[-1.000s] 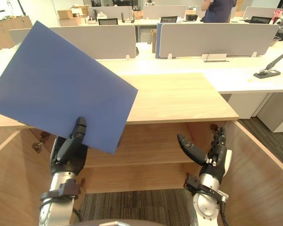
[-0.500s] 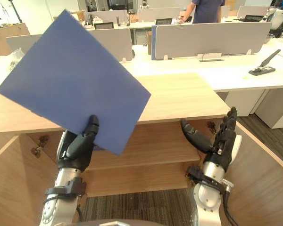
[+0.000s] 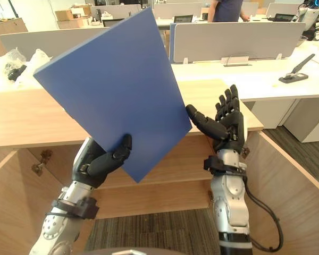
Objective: Walk over to the cabinet, pick up the folder, carry it to the office cabinet, place the folder inside the office cabinet, then close the office cabinet door
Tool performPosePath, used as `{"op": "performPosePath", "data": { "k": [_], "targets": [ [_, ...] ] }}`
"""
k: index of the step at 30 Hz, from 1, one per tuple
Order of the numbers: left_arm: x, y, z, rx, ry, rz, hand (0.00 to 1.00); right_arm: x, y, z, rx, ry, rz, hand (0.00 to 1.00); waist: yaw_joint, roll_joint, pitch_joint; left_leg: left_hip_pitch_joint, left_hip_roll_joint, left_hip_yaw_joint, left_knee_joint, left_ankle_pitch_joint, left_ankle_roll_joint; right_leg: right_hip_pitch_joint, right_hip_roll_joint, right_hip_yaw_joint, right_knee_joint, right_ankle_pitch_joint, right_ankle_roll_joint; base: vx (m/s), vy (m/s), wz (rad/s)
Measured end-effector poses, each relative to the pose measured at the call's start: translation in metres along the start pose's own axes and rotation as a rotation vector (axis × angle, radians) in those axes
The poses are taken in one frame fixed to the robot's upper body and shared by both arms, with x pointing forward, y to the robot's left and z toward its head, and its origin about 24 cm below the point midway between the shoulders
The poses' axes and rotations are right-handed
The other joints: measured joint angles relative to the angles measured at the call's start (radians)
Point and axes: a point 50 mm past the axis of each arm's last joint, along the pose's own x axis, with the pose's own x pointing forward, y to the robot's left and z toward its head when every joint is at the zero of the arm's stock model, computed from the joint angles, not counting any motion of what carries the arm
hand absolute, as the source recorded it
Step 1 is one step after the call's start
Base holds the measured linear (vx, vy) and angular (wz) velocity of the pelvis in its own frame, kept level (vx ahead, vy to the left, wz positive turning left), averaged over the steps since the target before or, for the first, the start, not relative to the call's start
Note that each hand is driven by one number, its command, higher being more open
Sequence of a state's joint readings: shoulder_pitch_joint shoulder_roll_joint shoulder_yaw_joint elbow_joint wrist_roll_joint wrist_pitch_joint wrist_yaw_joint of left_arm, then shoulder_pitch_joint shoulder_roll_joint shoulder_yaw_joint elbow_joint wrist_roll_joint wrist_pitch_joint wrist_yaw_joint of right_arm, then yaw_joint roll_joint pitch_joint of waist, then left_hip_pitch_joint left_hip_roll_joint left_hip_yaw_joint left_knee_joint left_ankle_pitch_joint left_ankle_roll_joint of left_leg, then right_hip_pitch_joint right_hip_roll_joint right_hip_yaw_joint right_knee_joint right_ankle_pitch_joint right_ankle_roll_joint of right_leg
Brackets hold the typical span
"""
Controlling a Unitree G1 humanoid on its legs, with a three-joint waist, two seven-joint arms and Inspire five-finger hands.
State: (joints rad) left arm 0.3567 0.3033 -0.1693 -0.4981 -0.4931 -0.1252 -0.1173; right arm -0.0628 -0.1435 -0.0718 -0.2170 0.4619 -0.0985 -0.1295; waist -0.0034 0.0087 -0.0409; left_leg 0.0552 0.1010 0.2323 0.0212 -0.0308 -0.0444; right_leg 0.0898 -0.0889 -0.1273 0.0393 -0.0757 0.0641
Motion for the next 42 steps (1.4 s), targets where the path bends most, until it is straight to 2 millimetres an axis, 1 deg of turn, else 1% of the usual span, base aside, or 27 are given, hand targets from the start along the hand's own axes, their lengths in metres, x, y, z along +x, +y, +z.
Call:
{"op": "performPosePath", "data": {
  "k": [5, 8, 10, 13, 17, 19, 21, 22, 26, 28, 30, 33, 36, 37, 38, 40, 41, 42],
  "targets": [
    [0.007, 0.003, 0.006, 0.019, -0.021, -0.030, 0.00, 0.019, 0.011, 0.009, -0.033, -0.008, 0.168, 1.00, 0.001, -0.007, 0.005, 0.000, -0.001, -0.002, -0.001, 0.001, 0.001, 0.002, -0.001, -0.002, 0.002, 0.002, -0.002, 0.00, 0.000, 0.00],
    [0.010, 0.008, 0.007, 0.030, -0.013, -0.038, 0.00, 0.033, 0.017, 0.016, -0.102, -0.018, 0.272, 1.00, 0.000, -0.009, 0.006, 0.000, -0.002, -0.003, -0.001, 0.002, 0.004, 0.001, -0.002, -0.002, 0.002, 0.002, -0.002, 0.00, 0.000, 0.00],
    [0.010, 0.011, 0.006, 0.037, 0.002, -0.042, 0.00, 0.041, 0.025, 0.020, -0.174, -0.009, 0.382, 1.00, -0.001, -0.010, 0.007, 0.000, -0.002, -0.003, -0.002, 0.003, 0.005, 0.001, -0.001, -0.002, 0.002, 0.002, -0.002, 0.00, 0.000, 0.00],
    [0.009, 0.015, 0.004, 0.052, 0.029, -0.058, 0.00, 0.047, 0.034, 0.020, -0.236, 0.021, 0.518, 1.00, -0.001, -0.013, 0.008, 0.000, -0.002, -0.003, -0.003, 0.004, 0.005, 0.001, -0.001, -0.003, 0.002, 0.002, -0.003, 0.00, 0.000, 0.00],
    [0.007, 0.017, 0.001, 0.057, 0.075, -0.096, 0.00, 0.049, 0.043, 0.017, -0.302, 0.084, 0.685, 1.00, -0.001, -0.016, 0.010, 0.001, -0.004, -0.004, -0.010, 0.007, 0.009, -0.001, -0.002, -0.004, 0.002, 0.002, -0.003, 0.00, 0.000, 0.00],
    [0.006, 0.019, 0.001, 0.057, 0.087, -0.099, 0.00, 0.052, 0.042, 0.018, -0.324, 0.111, 0.725, 1.00, 0.000, -0.019, 0.013, 0.002, -0.005, -0.006, -0.018, 0.013, 0.013, -0.001, -0.003, -0.007, 0.002, 0.002, -0.002, 0.00, 0.000, 0.00],
    [0.006, 0.020, 0.000, 0.034, 0.093, -0.101, 0.00, 0.055, 0.042, 0.019, -0.309, 0.131, 0.749, 1.00, 0.001, -0.021, 0.014, 0.002, -0.005, -0.006, -0.019, 0.013, 0.013, -0.001, -0.003, -0.007, 0.002, 0.002, -0.002, 0.00, 0.000, 0.00],
    [0.006, 0.020, 0.000, 0.024, 0.094, -0.102, 0.00, 0.057, 0.043, 0.022, -0.305, 0.140, 0.764, 0.00, 0.001, -0.021, 0.014, 0.002, -0.006, -0.007, -0.019, 0.013, 0.013, -0.001, -0.003, -0.008, 0.002, 0.002, -0.002, 0.00, 0.000, 0.00],
    [0.008, 0.020, -0.001, -0.010, 0.099, -0.124, 0.00, 0.066, 0.044, 0.027, -0.289, 0.183, 0.816, 0.00, 0.003, -0.020, 0.013, 0.002, -0.006, -0.011, -0.025, 0.017, 0.014, 0.000, -0.003, -0.012, 0.002, 0.002, -0.002, -0.01, 0.003, 0.02],
    [0.011, 0.019, -0.003, -0.017, 0.110, -0.142, 0.00, 0.072, 0.041, 0.027, -0.258, 0.245, 0.836, 0.00, 0.004, -0.020, 0.013, 0.003, -0.007, -0.019, -0.037, 0.027, 0.012, -0.001, -0.002, -0.019, 0.002, 0.002, -0.002, -0.03, 0.001, 0.09],
    [0.011, 0.019, -0.004, -0.029, 0.131, -0.157, 0.00, 0.073, 0.037, 0.026, -0.225, 0.301, 0.863, 0.00, 0.009, -0.020, 0.013, 0.005, -0.007, -0.023, -0.046, 0.034, 0.011, -0.001, -0.001, -0.024, 0.002, 0.002, -0.003, -0.04, 0.000, 0.08],
    [0.009, 0.021, -0.004, -0.026, 0.154, -0.176, 0.00, 0.070, 0.030, 0.024, -0.224, 0.363, 0.906, 0.00, 0.022, -0.020, 0.013, 0.008, -0.007, -0.024, -0.053, 0.038, 0.010, 0.000, 0.000, -0.026, 0.002, 0.002, -0.003, -0.04, 0.005, 0.02],
    [0.009, 0.026, -0.007, -0.029, 0.169, -0.187, 0.00, 0.069, 0.028, 0.022, -0.223, 0.384, 0.923, 0.00, 0.027, -0.019, 0.013, 0.008, -0.007, -0.025, -0.054, 0.041, 0.009, 0.000, -0.001, -0.027, 0.002, 0.002, -0.003, -0.04, 0.011, 0.01],
    [0.009, 0.025, -0.010, -0.033, 0.177, -0.196, 0.00, 0.070, 0.027, 0.021, -0.222, 0.397, 0.915, 0.00, 0.028, -0.019, 0.013, 0.008, -0.007, -0.026, -0.055, 0.043, 0.009, -0.001, -0.001, -0.028, 0.003, 0.002, -0.003, -0.05, 0.011, 0.03],
    [0.008, 0.025, -0.012, -0.036, 0.181, -0.198, 1.00, 0.070, 0.027, 0.019, -0.221, 0.404, 0.911, 0.00, 0.028, -0.019, 0.013, 0.008, -0.008, -0.027, -0.056, 0.044, 0.009, -0.001, -0.001, -0.029, 0.003, 0.002, -0.003, -0.05, 0.012, 0.03],
    [0.006, 0.026, -0.020, -0.054, 0.201, -0.202, 1.00, 0.069, 0.026, 0.013, -0.213, 0.428, 0.904, 0.00, 0.028, -0.019, 0.013, 0.009, -0.008, -0.027, -0.063, 0.050, 0.008, -0.003, -0.001, -0.029, 0.004, 0.002, -0.003, -0.06, 0.011, 0.01],
    [0.001, 0.028, -0.032, -0.097, 0.238, -0.211, 1.00, 0.066, 0.024, 0.007, -0.221, 0.455, 0.902, 0.00, 0.028, -0.019, 0.012, 0.008, -0.007, -0.027, -0.067, 0.053, 0.008, -0.007, 0.001, -0.029, 0.002, 0.002, -0.003, -0.05, 0.007, 0.00],
    [-0.001, 0.030, -0.037, -0.103, 0.259, -0.213, 1.00, 0.065, 0.024, 0.005, -0.230, 0.465, 0.906, 0.00, 0.028, -0.019, 0.012, 0.007, -0.006, -0.027, -0.068, 0.053, 0.007, -0.007, 0.002, -0.029, 0.001, 0.002, -0.003, -0.05, 0.005, -0.01]
  ]
}}
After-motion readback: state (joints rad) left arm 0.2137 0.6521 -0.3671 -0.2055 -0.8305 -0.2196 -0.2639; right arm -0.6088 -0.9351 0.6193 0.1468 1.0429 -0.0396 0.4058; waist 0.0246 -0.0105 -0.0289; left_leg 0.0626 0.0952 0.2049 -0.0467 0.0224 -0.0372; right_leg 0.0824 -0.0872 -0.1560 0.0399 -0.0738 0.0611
